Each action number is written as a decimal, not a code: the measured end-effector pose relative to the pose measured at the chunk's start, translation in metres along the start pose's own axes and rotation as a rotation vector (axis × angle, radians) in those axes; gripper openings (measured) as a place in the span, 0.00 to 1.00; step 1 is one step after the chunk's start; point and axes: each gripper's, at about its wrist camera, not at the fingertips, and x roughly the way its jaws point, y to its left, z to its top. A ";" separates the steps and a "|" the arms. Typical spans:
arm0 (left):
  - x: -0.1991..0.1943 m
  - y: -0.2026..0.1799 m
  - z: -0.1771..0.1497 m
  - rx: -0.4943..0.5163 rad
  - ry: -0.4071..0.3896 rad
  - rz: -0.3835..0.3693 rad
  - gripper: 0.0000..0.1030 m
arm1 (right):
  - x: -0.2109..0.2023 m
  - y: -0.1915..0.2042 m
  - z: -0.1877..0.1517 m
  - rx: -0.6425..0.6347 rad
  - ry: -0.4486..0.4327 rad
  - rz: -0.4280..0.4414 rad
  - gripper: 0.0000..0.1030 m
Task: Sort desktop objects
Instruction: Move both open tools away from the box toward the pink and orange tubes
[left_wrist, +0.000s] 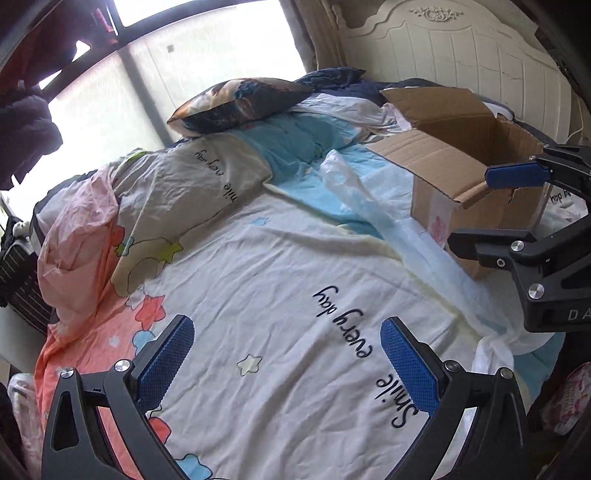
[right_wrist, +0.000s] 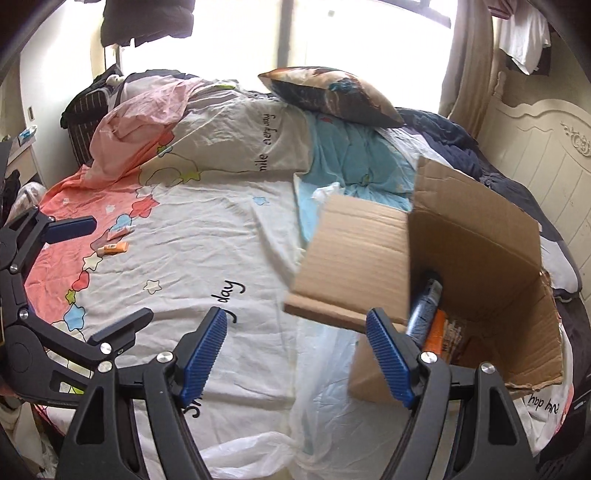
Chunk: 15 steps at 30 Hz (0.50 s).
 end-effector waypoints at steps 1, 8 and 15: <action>0.003 0.009 -0.007 -0.013 0.009 0.008 1.00 | 0.005 0.011 0.003 -0.015 0.005 0.011 0.72; 0.025 0.072 -0.054 -0.125 0.076 0.039 1.00 | 0.039 0.080 0.021 -0.114 0.039 0.068 0.72; 0.041 0.129 -0.085 -0.249 0.121 0.049 1.00 | 0.073 0.138 0.041 -0.188 0.064 0.153 0.72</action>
